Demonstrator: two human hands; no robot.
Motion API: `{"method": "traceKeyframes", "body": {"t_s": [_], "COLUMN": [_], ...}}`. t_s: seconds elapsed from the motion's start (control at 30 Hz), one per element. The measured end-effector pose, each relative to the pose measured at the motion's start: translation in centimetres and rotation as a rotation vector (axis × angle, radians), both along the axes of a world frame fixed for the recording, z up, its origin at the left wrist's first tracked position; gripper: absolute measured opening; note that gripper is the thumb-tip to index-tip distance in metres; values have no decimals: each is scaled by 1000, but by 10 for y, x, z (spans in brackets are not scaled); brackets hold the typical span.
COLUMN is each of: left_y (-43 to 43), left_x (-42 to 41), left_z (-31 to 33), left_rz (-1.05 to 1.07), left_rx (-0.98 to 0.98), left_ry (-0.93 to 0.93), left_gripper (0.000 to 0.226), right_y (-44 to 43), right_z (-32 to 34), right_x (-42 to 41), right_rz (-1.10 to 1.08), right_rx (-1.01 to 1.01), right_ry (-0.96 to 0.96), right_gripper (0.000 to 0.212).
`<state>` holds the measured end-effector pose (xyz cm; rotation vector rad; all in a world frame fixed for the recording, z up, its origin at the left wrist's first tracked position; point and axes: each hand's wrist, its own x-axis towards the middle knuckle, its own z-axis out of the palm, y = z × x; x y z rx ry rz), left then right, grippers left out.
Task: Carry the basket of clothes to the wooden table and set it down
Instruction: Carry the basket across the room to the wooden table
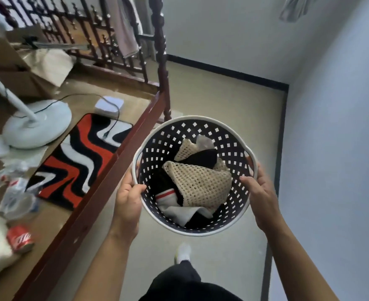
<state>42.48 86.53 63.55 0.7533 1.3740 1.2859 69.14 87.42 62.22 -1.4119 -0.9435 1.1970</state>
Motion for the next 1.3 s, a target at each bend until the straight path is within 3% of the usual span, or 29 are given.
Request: {"method": "traceKeyframes", "body": {"t_s": [0.23, 0.47, 0.6, 0.97, 1.3], "left_y": [187, 378, 489, 746, 1038], "left_x": [64, 133, 165, 175, 169], "left_z": [30, 10, 13, 21, 7], "left_rz": [-240, -355, -349, -69, -21], "left_rx": [45, 68, 59, 81, 77], "left_ry": [13, 62, 74, -95, 35], "left_gripper": [61, 63, 66, 67, 67], "right_y": [132, 304, 426, 751, 1036], "right_z": [21, -6, 2, 27, 21], "right_x": [64, 125, 158, 170, 170], "right_rz": [-232, -342, -323, -71, -58], "right_rx": [59, 31, 20, 33, 36], "right_ry": [31, 67, 73, 38, 12], "right_gripper": [50, 50, 49, 48, 52]}}
